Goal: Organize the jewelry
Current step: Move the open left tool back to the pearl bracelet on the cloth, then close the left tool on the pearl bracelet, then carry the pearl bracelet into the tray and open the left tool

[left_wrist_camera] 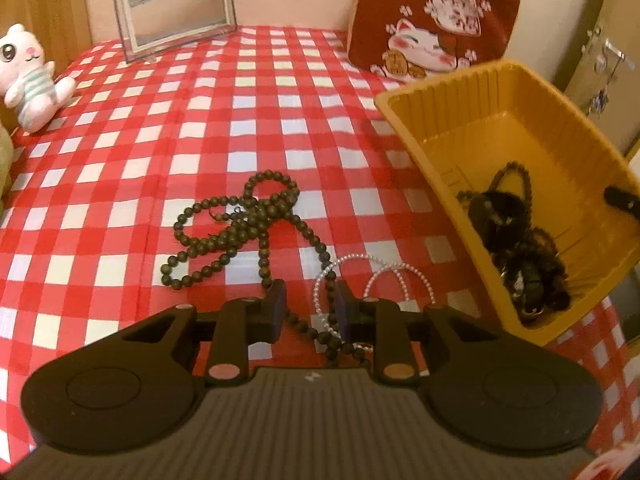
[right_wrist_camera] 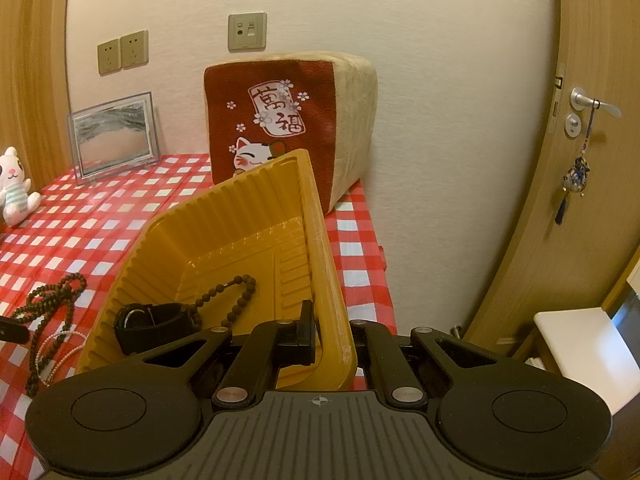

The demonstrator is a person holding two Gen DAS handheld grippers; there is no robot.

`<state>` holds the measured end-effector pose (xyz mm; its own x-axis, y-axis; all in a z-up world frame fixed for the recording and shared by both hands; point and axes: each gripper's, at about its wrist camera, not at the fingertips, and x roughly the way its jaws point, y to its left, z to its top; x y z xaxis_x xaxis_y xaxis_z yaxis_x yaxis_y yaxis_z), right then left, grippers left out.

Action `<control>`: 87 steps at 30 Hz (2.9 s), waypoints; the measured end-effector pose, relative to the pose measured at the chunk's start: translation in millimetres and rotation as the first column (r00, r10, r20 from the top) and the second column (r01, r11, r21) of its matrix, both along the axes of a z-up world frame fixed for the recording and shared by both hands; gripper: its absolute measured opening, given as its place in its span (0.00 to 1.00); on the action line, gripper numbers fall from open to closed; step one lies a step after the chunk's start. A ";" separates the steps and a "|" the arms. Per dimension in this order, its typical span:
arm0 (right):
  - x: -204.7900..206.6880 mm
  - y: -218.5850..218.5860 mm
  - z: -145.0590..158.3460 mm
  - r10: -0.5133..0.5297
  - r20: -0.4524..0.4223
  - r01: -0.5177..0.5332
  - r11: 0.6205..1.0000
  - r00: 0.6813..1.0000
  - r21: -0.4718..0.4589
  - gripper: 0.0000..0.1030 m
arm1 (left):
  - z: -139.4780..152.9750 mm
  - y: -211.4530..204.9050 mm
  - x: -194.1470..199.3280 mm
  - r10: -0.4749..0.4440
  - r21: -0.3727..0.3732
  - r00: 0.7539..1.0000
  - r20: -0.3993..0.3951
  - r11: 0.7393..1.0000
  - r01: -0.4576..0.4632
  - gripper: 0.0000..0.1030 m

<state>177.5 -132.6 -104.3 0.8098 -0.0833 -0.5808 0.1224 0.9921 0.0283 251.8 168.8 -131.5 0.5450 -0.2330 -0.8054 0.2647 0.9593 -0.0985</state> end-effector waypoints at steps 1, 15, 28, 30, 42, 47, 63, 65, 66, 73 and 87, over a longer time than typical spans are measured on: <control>0.0 -0.1 -0.1 0.000 -0.001 0.000 1.000 1.000 0.000 0.05 | -2.5 -1.0 1.2 -0.002 0.002 1.000 -0.009 1.000 0.002 0.22; -0.2 -0.9 -1.0 -0.004 -0.002 0.004 1.000 1.000 0.000 0.05 | -18.3 -11.7 16.9 -0.041 0.007 0.997 -0.070 0.999 0.042 0.07; 0.5 -2.4 -1.6 -0.006 -0.004 0.006 1.000 1.000 0.003 0.05 | 19.7 -3.2 0.7 -0.035 -0.054 0.999 0.013 0.998 0.036 0.04; 0.3 -2.2 -1.7 -0.004 -0.003 0.004 1.000 1.000 0.004 0.05 | 32.3 0.7 -4.5 -0.029 -0.069 0.999 0.037 0.997 0.031 0.01; -0.6 -2.6 -3.2 0.002 0.005 -0.002 1.000 1.000 0.003 0.05 | 111.3 3.9 -26.6 -0.040 -0.142 0.981 0.192 0.987 0.068 0.01; -1.2 -2.7 -3.4 0.001 0.005 -0.001 1.000 1.000 0.010 0.05 | 133.6 -3.9 -28.5 -0.056 -0.146 0.972 0.227 0.985 0.091 0.01; -4.0 -2.3 -4.5 0.009 0.007 -0.009 1.000 1.000 0.014 0.05 | 191.3 -60.5 -19.4 -0.156 -0.221 0.921 0.356 0.944 0.246 0.01; -4.4 -1.8 -4.8 0.009 0.008 -0.009 1.000 1.000 0.015 0.05 | 191.3 -71.6 -16.9 -0.176 -0.229 0.917 0.358 0.936 0.269 0.01; -4.4 -1.6 -4.5 0.009 0.009 -0.009 1.000 1.000 0.016 0.05 | 189.7 -77.2 -15.6 -0.188 -0.232 0.915 0.357 0.931 0.282 0.01; -4.3 -1.0 -4.9 0.007 0.009 -0.007 1.000 1.000 0.019 0.05 | 145.3 -112.7 -0.3 -0.265 -0.224 0.935 0.237 0.921 0.318 0.01; -2.6 -2.7 -5.7 0.003 0.004 -0.003 1.000 1.000 0.024 0.05 | 66.7 -147.5 3.6 -0.299 -0.097 0.951 0.072 0.947 0.305 0.29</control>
